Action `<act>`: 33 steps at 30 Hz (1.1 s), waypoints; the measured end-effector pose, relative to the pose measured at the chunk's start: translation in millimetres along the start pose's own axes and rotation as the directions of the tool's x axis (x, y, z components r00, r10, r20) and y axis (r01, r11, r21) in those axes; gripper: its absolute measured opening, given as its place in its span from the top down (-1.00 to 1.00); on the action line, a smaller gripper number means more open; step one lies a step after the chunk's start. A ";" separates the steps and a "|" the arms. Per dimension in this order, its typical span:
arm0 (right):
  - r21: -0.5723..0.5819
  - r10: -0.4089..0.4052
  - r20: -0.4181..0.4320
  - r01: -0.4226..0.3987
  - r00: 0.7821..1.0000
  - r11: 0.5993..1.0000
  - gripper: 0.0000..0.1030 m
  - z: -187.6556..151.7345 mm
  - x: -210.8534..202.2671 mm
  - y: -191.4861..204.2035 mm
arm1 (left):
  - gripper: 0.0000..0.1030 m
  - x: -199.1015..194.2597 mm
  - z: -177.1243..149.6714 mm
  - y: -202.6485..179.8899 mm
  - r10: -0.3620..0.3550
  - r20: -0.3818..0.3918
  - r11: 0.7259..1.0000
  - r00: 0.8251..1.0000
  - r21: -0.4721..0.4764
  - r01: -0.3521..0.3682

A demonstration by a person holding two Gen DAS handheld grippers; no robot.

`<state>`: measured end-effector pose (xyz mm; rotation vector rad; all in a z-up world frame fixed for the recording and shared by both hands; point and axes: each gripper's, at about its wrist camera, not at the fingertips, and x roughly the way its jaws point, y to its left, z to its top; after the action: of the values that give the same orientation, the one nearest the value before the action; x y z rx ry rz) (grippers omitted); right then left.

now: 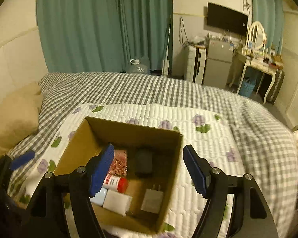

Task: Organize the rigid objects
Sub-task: 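Release the card case and the black device into the box from both tools, then lower the right tool onto the black handle of the hair dryer and grasp it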

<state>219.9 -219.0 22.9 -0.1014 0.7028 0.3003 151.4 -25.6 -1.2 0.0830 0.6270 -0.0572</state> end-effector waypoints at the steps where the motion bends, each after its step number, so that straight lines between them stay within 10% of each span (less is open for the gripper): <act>1: -0.009 -0.010 0.004 0.010 1.000 1.000 -0.39 -1.4 -11.2 2.0 | -0.91 -11.5 2.0 0.6 -0.005 0.012 1.000 1.000 -0.002 0.005; 17: -0.084 -0.033 0.022 0.034 0.999 0.996 -0.85 -57.7 -152.6 45.4 | -1.00 -130.2 -13.3 15.2 -0.054 0.049 0.996 0.997 -0.067 0.057; 25: -0.100 -0.020 -0.158 0.004 0.987 0.995 -0.93 -139.3 -69.6 57.7 | -1.00 -68.6 -90.1 22.0 -0.047 -0.118 0.990 0.992 -0.137 0.031; 33: -0.093 0.008 -0.384 -0.047 0.923 0.995 -0.93 -195.7 22.4 60.7 | -1.00 -27.0 -127.6 19.2 0.019 -0.193 0.990 0.981 -0.132 -0.046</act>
<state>96.0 -193.4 -139.9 -0.2510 1.0794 0.3473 56.6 6.3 -87.2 -0.0342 0.8199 0.0258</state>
